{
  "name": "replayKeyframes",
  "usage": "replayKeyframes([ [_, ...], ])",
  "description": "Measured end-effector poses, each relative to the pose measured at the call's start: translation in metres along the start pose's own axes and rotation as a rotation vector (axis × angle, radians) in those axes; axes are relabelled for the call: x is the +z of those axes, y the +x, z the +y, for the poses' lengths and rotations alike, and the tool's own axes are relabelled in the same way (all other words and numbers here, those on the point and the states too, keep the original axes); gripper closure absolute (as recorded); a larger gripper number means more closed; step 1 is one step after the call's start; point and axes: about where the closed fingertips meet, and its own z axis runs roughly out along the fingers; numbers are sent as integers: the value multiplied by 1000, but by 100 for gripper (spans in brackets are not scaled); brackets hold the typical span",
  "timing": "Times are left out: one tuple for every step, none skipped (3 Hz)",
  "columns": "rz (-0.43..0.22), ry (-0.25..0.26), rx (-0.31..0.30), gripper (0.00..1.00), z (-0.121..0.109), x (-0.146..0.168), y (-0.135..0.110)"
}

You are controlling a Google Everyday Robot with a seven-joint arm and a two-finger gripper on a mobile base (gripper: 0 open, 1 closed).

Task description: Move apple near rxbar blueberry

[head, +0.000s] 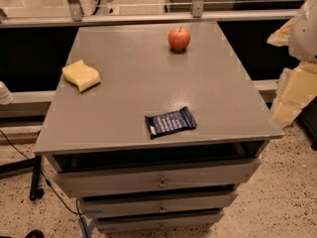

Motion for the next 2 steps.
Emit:
replayKeyframes([
  [0, 0, 0, 0, 0, 0, 0],
  [-71, 17, -10, 0, -27, 17, -20],
])
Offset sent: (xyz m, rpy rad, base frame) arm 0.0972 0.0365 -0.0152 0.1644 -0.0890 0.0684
